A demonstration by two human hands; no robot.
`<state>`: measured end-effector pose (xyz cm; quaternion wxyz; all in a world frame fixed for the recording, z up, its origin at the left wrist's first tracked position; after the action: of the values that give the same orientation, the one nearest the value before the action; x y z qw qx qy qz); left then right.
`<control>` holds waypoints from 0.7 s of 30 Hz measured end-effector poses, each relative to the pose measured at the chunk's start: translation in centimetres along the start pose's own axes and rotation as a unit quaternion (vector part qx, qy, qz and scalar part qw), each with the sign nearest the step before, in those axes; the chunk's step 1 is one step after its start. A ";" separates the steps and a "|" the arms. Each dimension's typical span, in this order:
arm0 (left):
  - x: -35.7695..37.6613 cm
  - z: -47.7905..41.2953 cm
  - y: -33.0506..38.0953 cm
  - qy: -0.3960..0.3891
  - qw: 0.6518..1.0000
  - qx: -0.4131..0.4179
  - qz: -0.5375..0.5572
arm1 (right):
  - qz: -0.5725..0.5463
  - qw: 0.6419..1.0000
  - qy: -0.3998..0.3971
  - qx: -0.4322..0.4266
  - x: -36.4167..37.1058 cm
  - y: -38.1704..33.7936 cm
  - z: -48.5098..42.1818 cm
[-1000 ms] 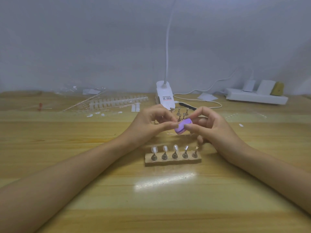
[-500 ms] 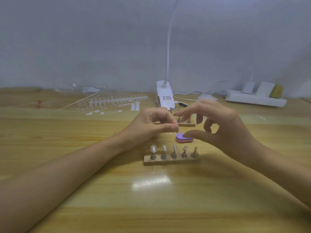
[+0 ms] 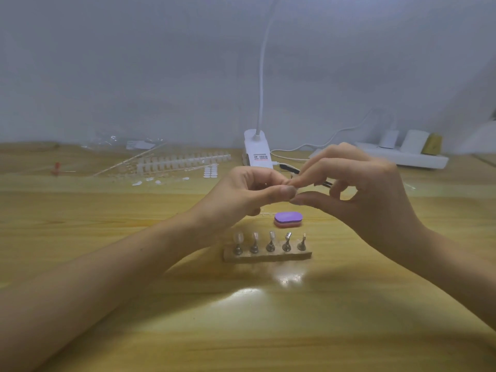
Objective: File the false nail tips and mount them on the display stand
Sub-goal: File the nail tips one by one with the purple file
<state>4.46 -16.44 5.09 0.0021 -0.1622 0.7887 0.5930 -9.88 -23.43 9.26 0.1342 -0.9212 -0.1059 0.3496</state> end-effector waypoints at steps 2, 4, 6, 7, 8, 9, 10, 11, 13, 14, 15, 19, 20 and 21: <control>0.1 0.1 0.3 0.004 1.000 -0.001 -0.004 | -0.008 1.000 0.004 0.006 -0.2 0.0 0.0; 0.1 0.2 0.6 0.008 1.000 0.013 -0.017 | -0.018 1.000 0.002 0.023 -0.3 0.3 0.1; 0.0 0.2 1.2 0.006 0.995 0.039 -0.091 | -0.034 0.998 0.005 0.048 -0.6 0.8 0.1; 0.0 0.3 1.2 -0.010 0.985 0.043 -0.164 | -0.045 0.997 0.010 0.065 -0.8 1.3 0.0; 0.1 0.5 1.0 -0.042 0.969 0.038 -0.242 | -0.052 0.995 0.016 0.081 -1.1 1.7 0.0; 0.4 0.8 0.6 -0.085 0.947 0.025 -0.310 | -0.056 0.994 0.021 0.093 -1.3 2.1 0.0; 0.8 1.2 0.1 -0.126 0.925 0.010 -0.359 | -0.056 0.993 0.024 0.102 -1.4 2.5 0.0; 1.2 1.5 -0.4 -0.153 0.910 0.000 -0.386 | -0.057 0.992 0.024 0.108 -1.4 2.8 0.0; 1.6 2.0 -0.8 -0.148 0.905 -0.001 -0.399 | -0.057 0.992 0.017 0.111 -1.1 3.2 0.2; 1.5 2.0 -0.9 -0.130 0.910 0.006 -0.393 | -0.056 0.992 0.011 0.110 -0.9 3.3 0.3; 1.3 1.9 -0.9 -0.112 0.915 0.010 -0.386 | -0.055 0.992 0.006 0.110 -0.7 3.3 0.4; 0.3 1.5 -1.0 -0.078 0.921 0.011 -0.383 | -0.063 0.990 -0.001 0.127 -0.4 3.9 0.6; 0.1 1.5 -1.2 -0.075 0.923 0.005 -0.378 | -0.067 0.989 -0.001 0.135 -0.4 4.1 0.6; 0.1 1.5 -1.2 -0.073 0.925 0.000 -0.372 | -0.072 0.987 -0.003 0.143 -0.3 4.3 0.7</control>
<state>4.43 -15.37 3.49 0.2801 -0.4004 0.6695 0.5594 -10.12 -27.43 7.58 0.2889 -0.8816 -0.1208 0.3531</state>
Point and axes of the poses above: each hand's wrist, its own z-axis away from the middle knuckle, its own x-axis out of the palm, y = z × x, the point moved 5 cm from there along -z, towards the middle knuckle, and after that the axes turned 3 degrees about x, right-handed, at the moved point
